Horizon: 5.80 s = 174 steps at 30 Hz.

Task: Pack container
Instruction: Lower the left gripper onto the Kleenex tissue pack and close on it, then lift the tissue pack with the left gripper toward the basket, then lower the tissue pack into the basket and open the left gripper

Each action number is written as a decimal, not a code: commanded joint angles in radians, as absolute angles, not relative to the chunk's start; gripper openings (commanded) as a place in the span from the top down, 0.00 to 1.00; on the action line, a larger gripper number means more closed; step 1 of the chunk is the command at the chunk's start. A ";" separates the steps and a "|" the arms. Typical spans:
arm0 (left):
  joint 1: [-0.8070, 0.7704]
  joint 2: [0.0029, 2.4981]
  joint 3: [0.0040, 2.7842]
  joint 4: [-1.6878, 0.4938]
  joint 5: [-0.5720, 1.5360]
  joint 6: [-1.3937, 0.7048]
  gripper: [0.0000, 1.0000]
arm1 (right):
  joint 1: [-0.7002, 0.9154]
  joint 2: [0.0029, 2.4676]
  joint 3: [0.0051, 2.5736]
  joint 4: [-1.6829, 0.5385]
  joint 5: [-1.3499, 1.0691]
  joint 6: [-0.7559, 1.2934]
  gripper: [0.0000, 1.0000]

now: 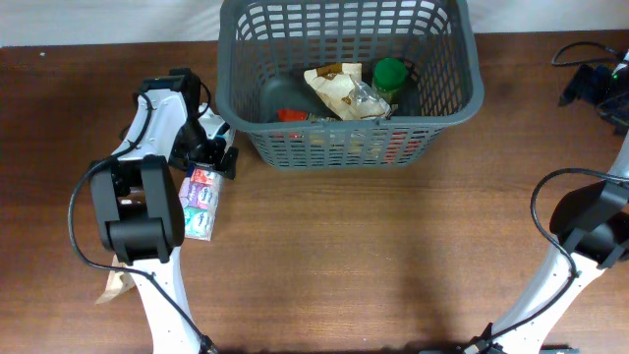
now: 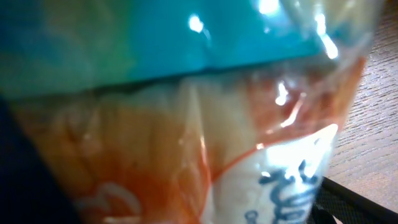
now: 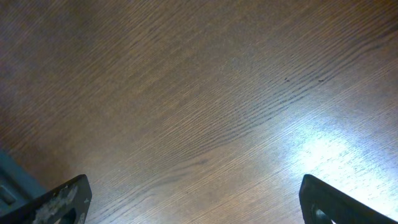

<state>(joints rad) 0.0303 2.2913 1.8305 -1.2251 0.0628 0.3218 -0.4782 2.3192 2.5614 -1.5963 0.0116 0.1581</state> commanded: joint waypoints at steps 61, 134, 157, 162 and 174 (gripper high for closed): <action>0.142 2.294 2.646 -1.501 0.760 0.083 0.98 | -0.478 2.315 2.557 -1.596 0.028 0.162 0.01; -0.267 2.115 2.580 -0.929 0.474 0.162 0.98 | -0.478 2.315 2.557 -1.596 0.028 0.162 0.01; -0.314 2.120 2.108 -0.692 0.446 0.150 0.95 | -0.478 2.315 2.557 -1.596 0.028 0.162 0.01; -0.313 2.125 2.069 -0.692 0.435 0.151 0.95 | -0.478 2.315 2.557 -1.596 0.028 0.163 0.01; -0.313 2.132 2.017 -0.695 0.395 0.150 0.64 | -0.478 2.315 2.557 -1.596 0.028 0.163 0.01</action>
<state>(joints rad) -0.3157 2.1414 2.0247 -0.7036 0.4049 0.1429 -0.4782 2.3192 2.5614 -1.5963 0.0116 0.1581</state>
